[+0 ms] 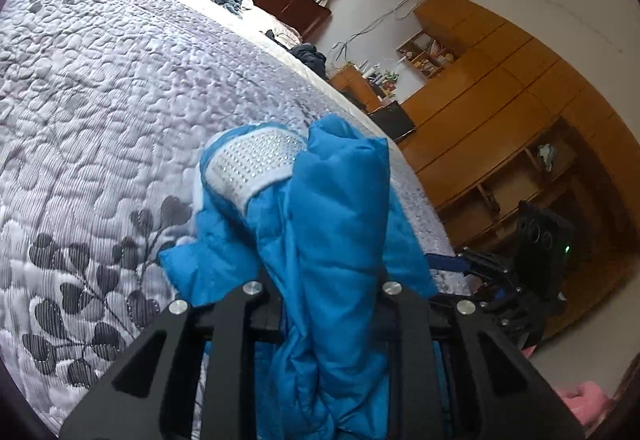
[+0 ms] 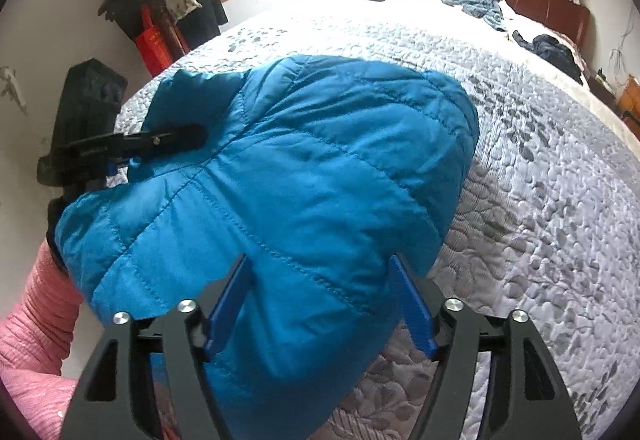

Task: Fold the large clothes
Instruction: 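Lift the held cuffed end with the left gripper over the bundle, then lay the cuffed end onto the bundle with the left gripper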

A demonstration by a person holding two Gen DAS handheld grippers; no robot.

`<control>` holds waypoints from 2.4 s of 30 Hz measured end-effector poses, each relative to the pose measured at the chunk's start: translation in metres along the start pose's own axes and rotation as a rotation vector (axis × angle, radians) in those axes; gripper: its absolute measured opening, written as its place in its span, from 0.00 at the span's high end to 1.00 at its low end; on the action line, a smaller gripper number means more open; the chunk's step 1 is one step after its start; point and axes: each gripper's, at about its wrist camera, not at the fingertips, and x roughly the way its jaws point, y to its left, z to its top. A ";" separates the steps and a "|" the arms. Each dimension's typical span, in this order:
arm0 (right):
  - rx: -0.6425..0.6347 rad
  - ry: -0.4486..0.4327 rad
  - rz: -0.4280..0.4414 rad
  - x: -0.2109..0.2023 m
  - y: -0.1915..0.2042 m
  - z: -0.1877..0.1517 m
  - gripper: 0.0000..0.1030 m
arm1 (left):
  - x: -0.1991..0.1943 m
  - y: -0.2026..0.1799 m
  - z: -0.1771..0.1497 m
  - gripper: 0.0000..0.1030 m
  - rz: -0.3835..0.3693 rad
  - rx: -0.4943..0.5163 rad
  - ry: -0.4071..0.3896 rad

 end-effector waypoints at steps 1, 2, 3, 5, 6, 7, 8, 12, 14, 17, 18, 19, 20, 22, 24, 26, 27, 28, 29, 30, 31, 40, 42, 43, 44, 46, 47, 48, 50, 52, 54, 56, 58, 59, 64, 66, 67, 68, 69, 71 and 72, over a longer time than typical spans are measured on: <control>0.018 0.003 0.014 0.004 -0.005 0.000 0.27 | 0.002 0.002 -0.001 0.73 0.012 -0.002 0.004; 0.026 0.001 0.021 0.006 -0.005 -0.002 0.26 | 0.003 0.003 -0.002 0.71 0.018 -0.009 0.007; 0.036 0.001 0.024 0.008 -0.007 -0.003 0.26 | 0.002 0.005 -0.001 0.69 0.019 -0.023 0.013; 0.048 -0.003 0.032 0.008 -0.009 -0.004 0.26 | -0.002 0.004 0.004 0.62 0.042 -0.054 0.030; 0.051 -0.005 0.032 0.007 -0.009 -0.004 0.26 | -0.006 0.002 0.005 0.61 0.052 -0.066 0.033; 0.054 -0.007 0.032 0.006 -0.010 -0.004 0.26 | -0.013 -0.001 0.006 0.59 0.074 -0.069 0.034; 0.060 -0.006 0.033 0.005 -0.011 -0.005 0.26 | -0.020 -0.007 0.006 0.58 0.101 -0.062 0.029; 0.072 -0.004 0.036 -0.001 -0.009 -0.007 0.27 | -0.054 -0.035 -0.002 0.46 0.180 -0.014 -0.015; 0.075 -0.001 0.044 -0.003 -0.010 -0.009 0.27 | -0.065 -0.051 -0.010 0.44 0.173 0.000 -0.015; 0.074 0.000 0.043 -0.006 -0.008 -0.012 0.27 | -0.071 -0.073 -0.025 0.40 0.166 0.030 0.009; 0.073 0.000 0.043 -0.007 -0.007 -0.013 0.27 | -0.071 -0.080 -0.030 0.40 0.176 0.042 0.020; 0.073 0.000 0.043 -0.008 -0.008 -0.013 0.27 | -0.070 -0.086 -0.035 0.40 0.189 0.051 0.026; 0.070 -0.001 0.043 -0.010 -0.006 -0.014 0.27 | -0.069 -0.090 -0.039 0.40 0.196 0.055 0.031; 0.065 -0.004 0.040 -0.013 -0.005 -0.016 0.27 | -0.068 -0.092 -0.044 0.40 0.214 0.053 0.046; 0.057 -0.007 0.039 -0.017 -0.002 -0.019 0.27 | -0.065 -0.091 -0.048 0.41 0.223 0.043 0.054; 0.052 -0.006 0.040 -0.019 0.000 -0.021 0.27 | -0.062 -0.087 -0.052 0.48 0.240 0.034 0.067; 0.050 -0.006 0.040 -0.020 0.001 -0.022 0.27 | -0.062 -0.085 -0.052 0.53 0.235 0.026 0.067; 0.048 -0.006 0.040 -0.021 0.001 -0.022 0.27 | -0.062 -0.082 -0.053 0.59 0.223 0.016 0.071; 0.046 -0.006 0.040 -0.022 0.002 -0.023 0.27 | -0.062 -0.080 -0.053 0.61 0.218 0.011 0.072; 0.044 -0.005 0.040 -0.023 0.003 -0.024 0.27 | -0.063 -0.079 -0.054 0.65 0.215 0.004 0.071; 0.044 -0.003 0.043 -0.023 0.004 -0.024 0.27 | -0.064 -0.076 -0.056 0.68 0.209 -0.005 0.074; 0.047 0.025 0.069 -0.014 0.005 -0.028 0.26 | -0.056 -0.049 -0.077 0.77 0.191 -0.054 0.131; 0.044 0.030 0.069 -0.010 0.005 -0.029 0.24 | -0.048 -0.037 -0.082 0.77 0.180 -0.082 0.152; 0.042 0.033 0.069 -0.008 0.005 -0.029 0.23 | -0.046 -0.033 -0.085 0.77 0.174 -0.093 0.157; 0.038 0.034 0.067 -0.006 0.006 -0.030 0.23 | -0.042 -0.027 -0.087 0.77 0.163 -0.107 0.163; 0.031 0.034 0.061 -0.003 0.006 -0.031 0.21 | -0.039 -0.018 -0.090 0.76 0.145 -0.118 0.161; 0.031 0.033 0.060 -0.002 0.006 -0.032 0.21 | -0.038 -0.017 -0.091 0.76 0.143 -0.118 0.160; 0.033 0.034 0.062 0.000 0.005 -0.032 0.21 | -0.038 -0.016 -0.092 0.76 0.141 -0.116 0.158; 0.040 0.035 0.068 0.001 0.003 -0.033 0.20 | -0.039 -0.018 -0.093 0.75 0.140 -0.109 0.153; 0.049 0.035 0.073 0.000 0.001 -0.033 0.20 | -0.044 -0.025 -0.091 0.73 0.136 -0.083 0.155; 0.057 0.035 0.079 -0.002 0.000 -0.033 0.20 | -0.052 -0.030 -0.086 0.69 0.139 -0.064 0.152; 0.063 0.035 0.087 -0.004 -0.003 -0.033 0.21 | -0.064 -0.040 -0.076 0.63 0.146 -0.046 0.126; 0.060 0.035 0.083 -0.006 -0.004 -0.033 0.21 | -0.076 -0.048 -0.060 0.54 0.160 -0.020 0.069; 0.058 0.035 0.081 -0.007 -0.004 -0.032 0.21 | -0.079 -0.050 -0.053 0.54 0.169 -0.009 0.049; 0.053 0.037 0.079 -0.006 0.000 -0.029 0.21 | -0.065 -0.054 -0.007 0.54 0.217 0.022 -0.004; 0.055 0.038 0.082 -0.006 -0.001 -0.029 0.21 | -0.048 -0.050 0.010 0.54 0.243 0.006 0.020; 0.055 0.038 0.082 -0.006 -0.001 -0.029 0.21 | -0.041 -0.045 0.016 0.55 0.277 -0.006 0.024; 0.056 0.039 0.082 -0.006 -0.002 -0.029 0.21 | -0.038 -0.041 0.020 0.58 0.293 -0.014 0.024; 0.057 0.039 0.086 -0.006 -0.003 -0.029 0.21 | -0.033 -0.034 0.025 0.61 0.305 -0.033 0.030; 0.058 0.039 0.088 -0.005 -0.004 -0.028 0.21 | -0.027 -0.021 0.029 0.61 0.288 -0.075 0.043; 0.057 0.038 0.089 -0.004 -0.005 -0.027 0.20 | -0.024 -0.016 0.030 0.61 0.287 -0.087 0.053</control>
